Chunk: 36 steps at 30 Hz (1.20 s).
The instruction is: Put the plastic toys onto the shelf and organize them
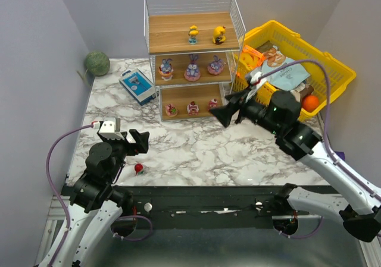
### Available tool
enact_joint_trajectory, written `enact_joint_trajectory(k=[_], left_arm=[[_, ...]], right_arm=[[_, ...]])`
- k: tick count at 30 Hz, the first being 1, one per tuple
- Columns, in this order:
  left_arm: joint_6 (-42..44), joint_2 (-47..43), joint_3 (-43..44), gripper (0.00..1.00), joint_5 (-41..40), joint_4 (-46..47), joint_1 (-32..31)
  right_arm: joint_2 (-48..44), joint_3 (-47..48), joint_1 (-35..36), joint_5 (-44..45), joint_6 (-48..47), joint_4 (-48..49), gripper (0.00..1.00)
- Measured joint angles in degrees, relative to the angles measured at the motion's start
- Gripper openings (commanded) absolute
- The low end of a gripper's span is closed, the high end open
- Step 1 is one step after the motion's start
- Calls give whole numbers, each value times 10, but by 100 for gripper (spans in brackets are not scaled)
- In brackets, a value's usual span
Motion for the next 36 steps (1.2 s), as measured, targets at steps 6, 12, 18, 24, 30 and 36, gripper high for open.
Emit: enact_joint_trajectory(k=[6, 12, 18, 24, 30, 36], left_arm=[[0, -3, 0, 99, -2, 0, 0], [0, -9, 0, 99, -16, -3, 0], [0, -33, 0, 99, -27, -4, 0], [0, -37, 0, 99, -35, -5, 0], [0, -36, 0, 99, -35, -5, 0], [0, -36, 0, 99, -35, -5, 0]], right_arm=[[1, -215, 117, -37, 10, 189, 95], [163, -284, 261, 34, 9, 354, 95], [368, -277, 339, 128, 26, 542, 95], [522, -211, 385, 197, 39, 637, 93], [591, -147, 394, 217, 63, 695, 91], [615, -95, 393, 238, 72, 699, 92]])
